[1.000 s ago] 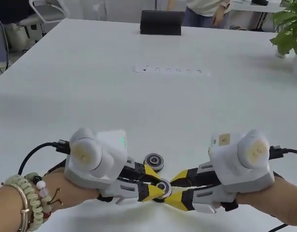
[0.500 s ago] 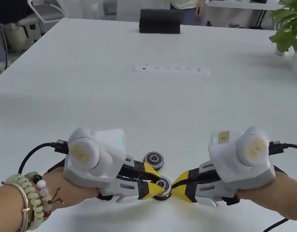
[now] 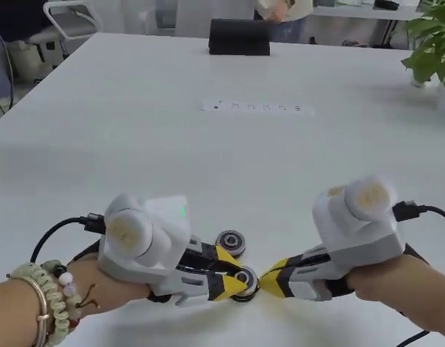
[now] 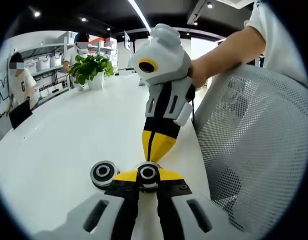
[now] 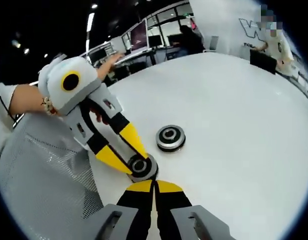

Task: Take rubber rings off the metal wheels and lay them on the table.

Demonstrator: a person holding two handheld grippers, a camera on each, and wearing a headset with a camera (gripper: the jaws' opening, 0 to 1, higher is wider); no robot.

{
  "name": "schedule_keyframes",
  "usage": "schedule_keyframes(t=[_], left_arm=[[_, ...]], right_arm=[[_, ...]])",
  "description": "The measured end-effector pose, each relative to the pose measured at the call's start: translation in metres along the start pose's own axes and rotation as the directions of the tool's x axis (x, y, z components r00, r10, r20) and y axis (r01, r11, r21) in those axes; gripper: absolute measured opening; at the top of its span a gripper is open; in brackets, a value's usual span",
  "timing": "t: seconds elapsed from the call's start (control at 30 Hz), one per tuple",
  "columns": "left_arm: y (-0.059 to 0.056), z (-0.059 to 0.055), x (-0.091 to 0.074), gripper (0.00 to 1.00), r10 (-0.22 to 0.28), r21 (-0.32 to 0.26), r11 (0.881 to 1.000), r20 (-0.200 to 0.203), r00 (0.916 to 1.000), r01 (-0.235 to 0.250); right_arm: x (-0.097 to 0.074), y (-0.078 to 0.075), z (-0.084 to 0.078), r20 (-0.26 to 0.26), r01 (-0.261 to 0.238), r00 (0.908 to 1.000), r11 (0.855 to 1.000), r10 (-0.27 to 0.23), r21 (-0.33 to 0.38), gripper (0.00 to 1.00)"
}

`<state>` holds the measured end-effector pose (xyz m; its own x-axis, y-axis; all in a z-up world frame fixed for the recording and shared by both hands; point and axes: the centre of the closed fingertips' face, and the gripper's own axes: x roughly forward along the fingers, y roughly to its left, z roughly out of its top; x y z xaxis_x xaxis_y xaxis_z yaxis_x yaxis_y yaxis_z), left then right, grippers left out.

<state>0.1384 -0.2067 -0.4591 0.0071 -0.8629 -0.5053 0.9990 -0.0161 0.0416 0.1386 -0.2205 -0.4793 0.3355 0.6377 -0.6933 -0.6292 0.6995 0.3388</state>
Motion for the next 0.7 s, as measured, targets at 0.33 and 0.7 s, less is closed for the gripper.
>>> schedule_keyframes(t=[0.33, 0.7], left_arm=[[0.0008, -0.0001, -0.0004, 0.07, 0.003, 0.000, 1.000, 0.000, 1.0000, -0.003], [0.0014, 0.0002, -0.0004, 0.07, 0.009, -0.003, 1.000, 0.003, 1.0000, -0.009]], right_arm=[[-0.0033, -0.0007, 0.0068, 0.037, -0.025, 0.9991, 0.990, 0.020, 0.137, 0.00], [-0.0044, 0.0014, 0.0105, 0.086, -0.077, 0.9947, 0.964, 0.057, 0.254, 0.00]])
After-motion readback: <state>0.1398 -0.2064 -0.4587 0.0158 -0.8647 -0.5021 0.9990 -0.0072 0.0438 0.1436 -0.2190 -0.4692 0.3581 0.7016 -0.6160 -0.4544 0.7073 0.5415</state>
